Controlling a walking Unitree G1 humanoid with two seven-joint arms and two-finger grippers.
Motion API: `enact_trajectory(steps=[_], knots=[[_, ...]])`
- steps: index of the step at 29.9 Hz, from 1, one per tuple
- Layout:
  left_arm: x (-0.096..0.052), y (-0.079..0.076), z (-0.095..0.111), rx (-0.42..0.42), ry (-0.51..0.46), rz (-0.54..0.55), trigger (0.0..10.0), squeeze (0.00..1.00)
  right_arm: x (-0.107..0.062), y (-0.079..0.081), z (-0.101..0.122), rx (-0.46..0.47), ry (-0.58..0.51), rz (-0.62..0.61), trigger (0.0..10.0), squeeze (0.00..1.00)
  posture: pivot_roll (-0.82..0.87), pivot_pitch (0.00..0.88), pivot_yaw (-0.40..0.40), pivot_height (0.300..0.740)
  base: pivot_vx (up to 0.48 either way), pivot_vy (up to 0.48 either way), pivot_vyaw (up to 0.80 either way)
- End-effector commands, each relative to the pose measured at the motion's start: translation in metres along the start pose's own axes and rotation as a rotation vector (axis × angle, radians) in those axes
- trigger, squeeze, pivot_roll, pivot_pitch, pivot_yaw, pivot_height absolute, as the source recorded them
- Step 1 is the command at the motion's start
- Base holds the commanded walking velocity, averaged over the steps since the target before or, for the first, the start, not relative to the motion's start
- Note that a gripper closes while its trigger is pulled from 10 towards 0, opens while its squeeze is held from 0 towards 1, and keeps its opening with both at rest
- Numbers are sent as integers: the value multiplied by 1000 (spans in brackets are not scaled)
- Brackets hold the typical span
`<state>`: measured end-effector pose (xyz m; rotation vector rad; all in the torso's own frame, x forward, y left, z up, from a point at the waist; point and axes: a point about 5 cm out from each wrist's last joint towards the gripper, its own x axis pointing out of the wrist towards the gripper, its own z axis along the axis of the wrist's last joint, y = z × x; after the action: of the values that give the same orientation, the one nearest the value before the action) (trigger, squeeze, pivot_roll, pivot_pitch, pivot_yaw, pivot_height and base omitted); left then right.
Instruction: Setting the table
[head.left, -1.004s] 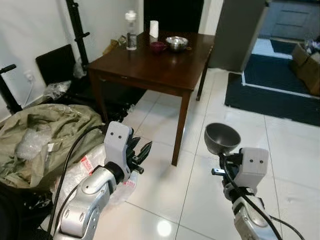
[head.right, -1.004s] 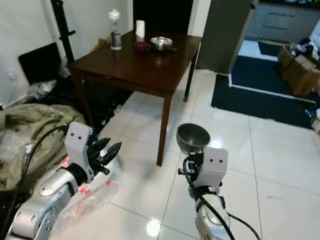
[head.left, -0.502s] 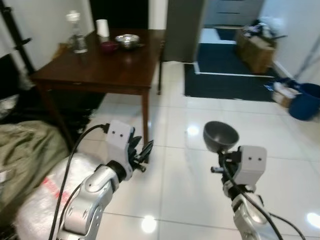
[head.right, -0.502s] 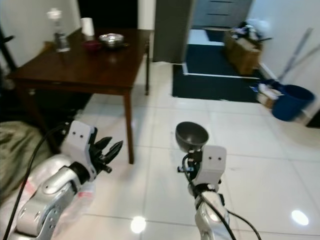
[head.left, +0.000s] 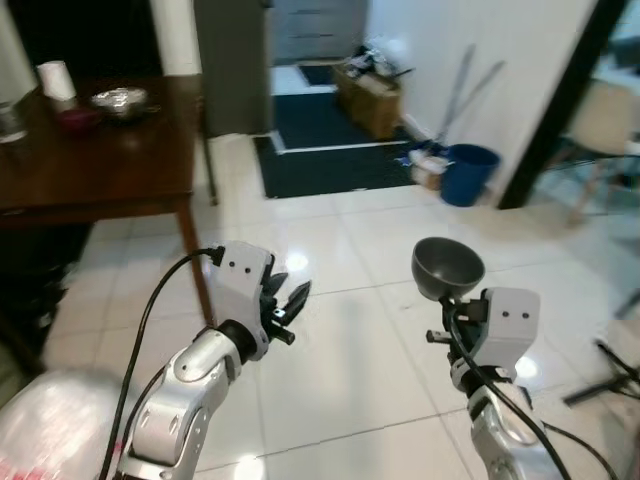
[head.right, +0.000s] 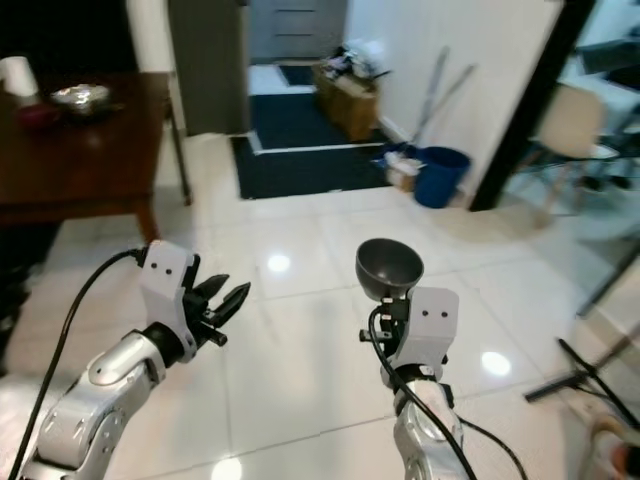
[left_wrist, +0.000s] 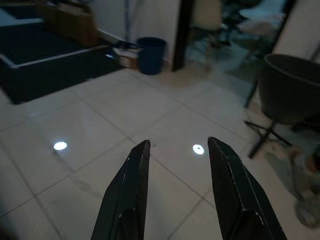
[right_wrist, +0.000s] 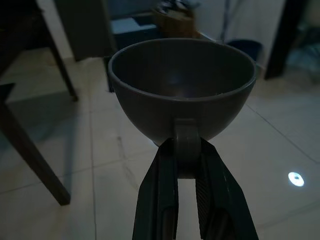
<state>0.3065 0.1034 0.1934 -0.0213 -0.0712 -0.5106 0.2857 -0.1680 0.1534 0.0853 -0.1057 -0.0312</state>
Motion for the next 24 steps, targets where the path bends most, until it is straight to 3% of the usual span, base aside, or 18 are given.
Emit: enact_trajectory(steps=[1, 15, 19, 24], knots=[[-1, -1, -4, 9, 10, -4, 10000, 0, -1, -1, 0, 1, -1, -2, 10000, 0, 46, 52, 77, 740, 0, 0, -800], [-1, 6, -4, 68, -24, 29, 10000, 0, 4, 3, -1, -3, -3, 15, 10000, 0, 46, 60, 81, 740, 0, 0, -800], [0, 16, -11, 150, 4, 108, 10000, 0, 14, 18, -5, -44, -3, 79, 10000, 0, 56, 63, 77, 740, 432, 0, -200], [-2, 19, -14, 182, 18, 135, 10000, 0, 24, 33, -6, -43, -11, 145, 10000, 0, 81, 65, 63, 740, 480, 0, 0]])
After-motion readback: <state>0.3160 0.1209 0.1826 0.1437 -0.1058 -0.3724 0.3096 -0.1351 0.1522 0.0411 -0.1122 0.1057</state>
